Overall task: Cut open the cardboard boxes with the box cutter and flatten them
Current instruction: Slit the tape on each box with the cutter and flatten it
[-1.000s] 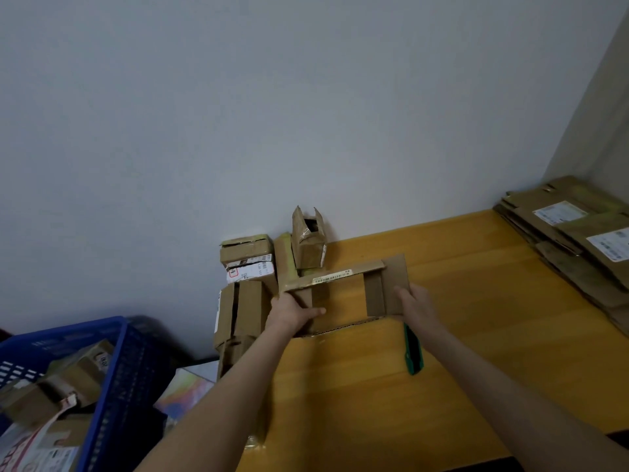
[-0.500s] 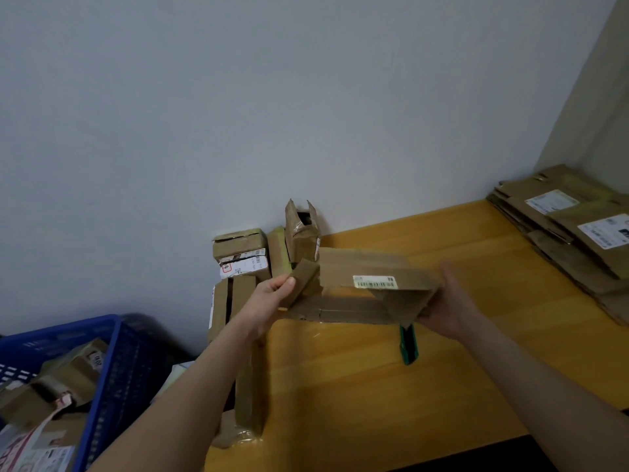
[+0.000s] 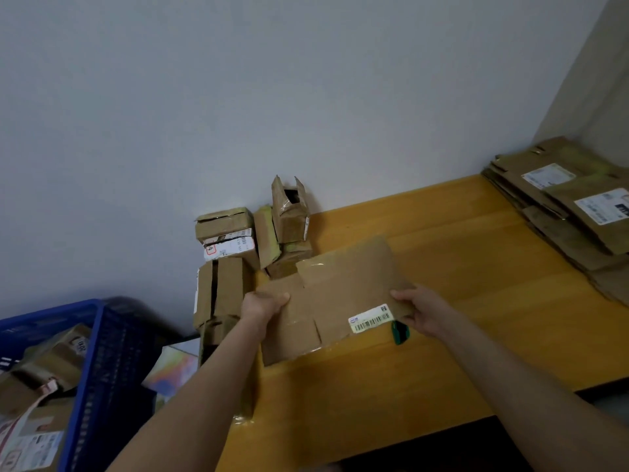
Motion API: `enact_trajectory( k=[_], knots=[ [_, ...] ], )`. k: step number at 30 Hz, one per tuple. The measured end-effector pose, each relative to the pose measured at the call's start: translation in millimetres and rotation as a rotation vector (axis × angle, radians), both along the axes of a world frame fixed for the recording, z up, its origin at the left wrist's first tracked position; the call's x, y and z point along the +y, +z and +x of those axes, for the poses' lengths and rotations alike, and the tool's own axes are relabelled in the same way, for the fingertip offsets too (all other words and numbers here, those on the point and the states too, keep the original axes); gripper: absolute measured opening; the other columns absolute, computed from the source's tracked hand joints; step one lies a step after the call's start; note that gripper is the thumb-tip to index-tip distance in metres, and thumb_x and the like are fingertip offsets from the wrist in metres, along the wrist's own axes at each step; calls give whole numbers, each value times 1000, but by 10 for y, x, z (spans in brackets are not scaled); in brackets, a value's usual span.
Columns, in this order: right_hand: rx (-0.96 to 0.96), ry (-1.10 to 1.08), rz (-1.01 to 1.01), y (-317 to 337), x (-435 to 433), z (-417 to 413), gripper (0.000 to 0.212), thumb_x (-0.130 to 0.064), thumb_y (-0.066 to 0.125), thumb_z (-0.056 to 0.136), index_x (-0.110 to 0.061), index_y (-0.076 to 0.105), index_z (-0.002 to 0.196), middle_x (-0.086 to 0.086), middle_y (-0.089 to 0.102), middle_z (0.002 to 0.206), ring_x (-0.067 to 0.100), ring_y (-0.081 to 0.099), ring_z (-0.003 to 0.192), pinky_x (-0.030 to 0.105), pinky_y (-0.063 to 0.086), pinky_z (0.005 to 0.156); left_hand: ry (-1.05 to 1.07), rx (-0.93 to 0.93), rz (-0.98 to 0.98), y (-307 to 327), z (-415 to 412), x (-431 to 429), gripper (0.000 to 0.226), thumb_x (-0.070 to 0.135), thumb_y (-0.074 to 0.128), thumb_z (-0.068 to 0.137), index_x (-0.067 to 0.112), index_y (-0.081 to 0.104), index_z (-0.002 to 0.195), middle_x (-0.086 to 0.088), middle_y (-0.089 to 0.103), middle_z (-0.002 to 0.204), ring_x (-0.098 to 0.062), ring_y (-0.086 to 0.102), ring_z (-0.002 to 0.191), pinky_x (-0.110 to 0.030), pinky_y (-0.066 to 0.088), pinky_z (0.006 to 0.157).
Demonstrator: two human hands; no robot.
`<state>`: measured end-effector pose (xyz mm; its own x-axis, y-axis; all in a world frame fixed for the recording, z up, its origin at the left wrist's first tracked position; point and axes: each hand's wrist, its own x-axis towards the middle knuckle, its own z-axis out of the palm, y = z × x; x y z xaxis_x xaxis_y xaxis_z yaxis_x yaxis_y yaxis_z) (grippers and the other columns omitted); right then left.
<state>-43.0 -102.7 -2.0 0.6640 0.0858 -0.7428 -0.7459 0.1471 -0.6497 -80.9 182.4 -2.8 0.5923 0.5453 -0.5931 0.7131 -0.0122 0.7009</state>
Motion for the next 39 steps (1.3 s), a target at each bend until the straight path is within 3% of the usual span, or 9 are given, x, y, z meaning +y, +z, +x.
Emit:
enact_trajectory(
  k=[4,8,11,18,25,28,32,35,39],
  knots=[
    [-168,377,-631,-327,93,-69,29,-14,68,87,-7,59,114,6,62,109,22,60,93,34,53,78,34,-45,162,-221,-74,-30,75,19,74,84,13,32,146,-15,46,142,-35,45,130,-50,38,109],
    [-321,769,-1047,-561,329,-183,54,-28,63,90,-20,43,140,7,45,137,26,50,118,36,50,93,-96,-31,357,-339,-48,-37,72,17,64,91,16,23,150,-14,46,144,-35,46,131,-52,39,108],
    [-458,876,-1104,-674,434,-247,57,-34,56,94,-21,36,145,5,32,147,26,33,132,37,40,105,-143,-22,386,-406,-7,-123,71,15,63,92,15,22,150,-14,49,142,-34,48,129,-50,40,106],
    [-465,1063,-1163,-838,228,-200,66,-47,48,96,-25,20,152,4,8,160,28,2,147,43,24,116,-138,-3,247,-777,48,-631,72,17,64,91,14,24,151,-13,43,147,-32,41,136,-44,33,111],
    [-615,1134,-1170,-1026,396,-122,81,-64,38,92,-31,-2,154,4,-16,160,33,-17,146,47,0,120,-285,121,524,-912,-61,-423,72,15,59,93,16,18,153,-18,27,150,-37,35,135,-47,35,110],
    [-683,1172,-1229,-1135,499,-27,79,-69,29,91,-34,-7,152,7,-25,158,33,-21,145,50,-4,119,-590,35,738,-1011,-78,-493,66,19,48,98,16,13,154,-11,13,160,-31,14,147,-45,18,120],
    [-732,1225,-1304,-1295,508,88,74,-72,17,90,-39,-11,150,7,-32,155,33,-26,143,57,-9,116,-965,23,874,-1201,-130,-654,57,48,15,102,35,-6,153,6,-12,162,-24,-10,150,-51,-7,118],
    [-735,1255,-1306,-1436,492,109,76,-76,5,84,-41,-13,149,6,-31,155,33,-26,143,61,-11,112,-995,116,913,-1441,-197,-629,66,64,-4,90,41,-12,151,4,-18,161,-26,-12,149,-62,-4,115],
    [-815,1187,-1370,-1624,487,68,76,-76,-8,82,-38,-8,148,9,-17,159,36,-15,146,64,-9,110,-978,95,985,-1591,-221,-619,69,68,5,89,40,-1,152,-1,-3,163,-28,2,150,-66,3,113]
  ],
)
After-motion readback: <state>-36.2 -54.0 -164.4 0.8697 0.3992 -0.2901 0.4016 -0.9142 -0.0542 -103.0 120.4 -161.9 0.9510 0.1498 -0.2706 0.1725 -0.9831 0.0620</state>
